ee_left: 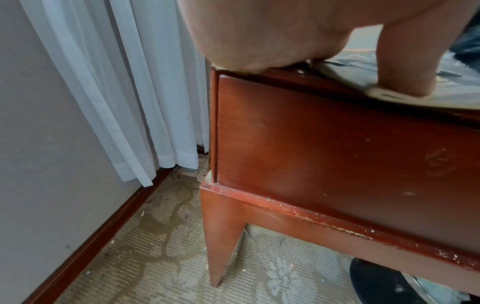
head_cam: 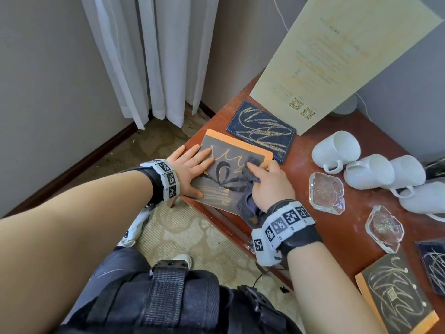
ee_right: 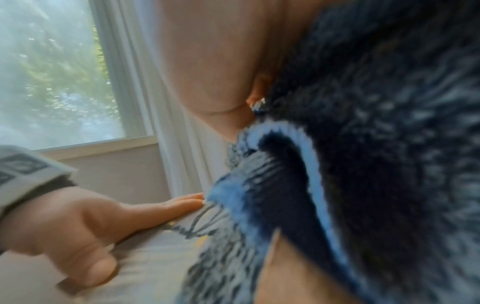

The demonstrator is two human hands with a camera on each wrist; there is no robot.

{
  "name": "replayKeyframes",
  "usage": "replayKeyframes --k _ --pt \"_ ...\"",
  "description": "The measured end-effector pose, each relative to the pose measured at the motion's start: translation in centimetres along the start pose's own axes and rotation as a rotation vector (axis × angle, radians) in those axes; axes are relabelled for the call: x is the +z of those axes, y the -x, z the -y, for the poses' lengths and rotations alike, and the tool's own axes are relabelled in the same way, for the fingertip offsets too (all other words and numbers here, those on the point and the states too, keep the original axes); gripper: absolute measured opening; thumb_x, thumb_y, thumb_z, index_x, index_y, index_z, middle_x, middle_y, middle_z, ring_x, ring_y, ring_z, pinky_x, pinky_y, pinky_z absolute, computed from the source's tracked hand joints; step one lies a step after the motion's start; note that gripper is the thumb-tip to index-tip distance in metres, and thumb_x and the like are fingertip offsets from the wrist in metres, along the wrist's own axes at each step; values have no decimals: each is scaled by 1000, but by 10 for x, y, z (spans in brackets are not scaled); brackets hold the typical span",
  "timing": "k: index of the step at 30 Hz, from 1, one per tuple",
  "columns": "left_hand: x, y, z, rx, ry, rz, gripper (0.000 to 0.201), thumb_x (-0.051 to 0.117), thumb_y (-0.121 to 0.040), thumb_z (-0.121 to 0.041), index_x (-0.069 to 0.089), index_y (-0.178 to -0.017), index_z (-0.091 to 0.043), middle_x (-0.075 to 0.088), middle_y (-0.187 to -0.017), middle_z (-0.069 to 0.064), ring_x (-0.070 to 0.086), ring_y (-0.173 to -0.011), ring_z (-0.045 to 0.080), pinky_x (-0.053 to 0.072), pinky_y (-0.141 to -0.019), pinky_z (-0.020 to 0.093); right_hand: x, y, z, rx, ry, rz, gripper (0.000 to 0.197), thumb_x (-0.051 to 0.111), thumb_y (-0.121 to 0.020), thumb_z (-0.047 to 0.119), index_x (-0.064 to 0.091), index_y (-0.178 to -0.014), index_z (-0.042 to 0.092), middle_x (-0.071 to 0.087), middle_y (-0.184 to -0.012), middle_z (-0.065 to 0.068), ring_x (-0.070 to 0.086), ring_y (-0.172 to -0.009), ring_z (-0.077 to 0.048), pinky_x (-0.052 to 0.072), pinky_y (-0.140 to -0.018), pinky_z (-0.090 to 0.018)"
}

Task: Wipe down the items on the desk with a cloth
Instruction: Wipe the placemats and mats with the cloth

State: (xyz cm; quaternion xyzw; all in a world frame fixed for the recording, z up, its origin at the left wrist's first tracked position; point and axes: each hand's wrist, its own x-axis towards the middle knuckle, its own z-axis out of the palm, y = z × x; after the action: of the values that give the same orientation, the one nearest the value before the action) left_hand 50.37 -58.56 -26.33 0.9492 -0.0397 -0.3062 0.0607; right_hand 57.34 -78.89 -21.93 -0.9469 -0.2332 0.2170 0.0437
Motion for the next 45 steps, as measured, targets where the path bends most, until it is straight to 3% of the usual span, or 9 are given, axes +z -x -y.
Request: replayKeyframes --k 6,12,17,24,28,33,38,41,45 --pt "-2 0 1 5 3 9 95 44 -86 -63 -19 -146 -25 -27 -153 -2 -21 -142 22 -14 -113 41 4 7 20 -100 128 265 44 41 -90 7 40 -127 31 35 -124 -6 42 -108 -28 44 -87 -37" --pt "0 -1 2 11 17 13 95 44 -86 -63 -20 -145 -27 -28 -153 -3 -23 -141 22 -16 -112 41 -11 -3 3 64 156 141 59 42 -89 6 36 -140 36 32 -134 -5 39 -118 -28 41 -97 -38" --pt "1 -1 3 19 15 9 94 43 -86 -63 -20 -145 -26 -28 -152 -2 -23 -141 22 -16 -112 41 1 5 21 -187 221 214 61 40 -90 4 32 -142 34 33 -130 -6 38 -115 -29 41 -92 -35" --pt "2 -1 4 26 17 -12 94 42 -86 -63 -20 -145 -25 -28 -153 -2 -22 -141 22 -16 -112 41 0 -24 30 -97 229 45 58 42 -93 14 23 -147 27 36 -132 -4 38 -118 -26 39 -88 -35" --pt "3 -3 4 18 14 -18 97 43 -85 -65 -20 -145 -22 -27 -153 -2 -21 -142 22 -15 -112 41 8 -19 48 -297 375 145 61 42 -89 9 26 -145 29 30 -137 -5 33 -121 -28 36 -95 -38" --pt "5 -5 5 13 9 -16 99 43 -84 -66 -21 -145 -20 -27 -153 -2 -21 -142 21 -15 -112 42 -6 -12 34 -422 281 470 58 37 -90 2 46 -133 40 39 -126 4 40 -109 -17 32 -82 -27" --pt "5 -4 6 18 20 -25 99 43 -85 -64 -21 -145 -19 -27 -153 -2 -22 -142 21 -16 -112 41 -7 -34 39 -107 75 25 55 39 -93 9 35 -142 34 35 -134 -1 35 -120 -23 36 -95 -32" --pt "5 -5 5 16 21 -21 99 43 -85 -65 -20 -146 -18 -27 -153 -3 -22 -142 21 -16 -112 42 1 -22 52 -198 276 189 64 45 -88 8 26 -143 34 29 -136 -3 34 -120 -27 36 -97 -35" --pt "5 -5 5 17 15 -17 99 42 -85 -65 -20 -146 -19 -27 -153 -3 -22 -142 22 -15 -112 42 4 -1 43 -423 325 429 59 43 -88 4 40 -135 39 34 -124 2 38 -111 -22 35 -84 -31"
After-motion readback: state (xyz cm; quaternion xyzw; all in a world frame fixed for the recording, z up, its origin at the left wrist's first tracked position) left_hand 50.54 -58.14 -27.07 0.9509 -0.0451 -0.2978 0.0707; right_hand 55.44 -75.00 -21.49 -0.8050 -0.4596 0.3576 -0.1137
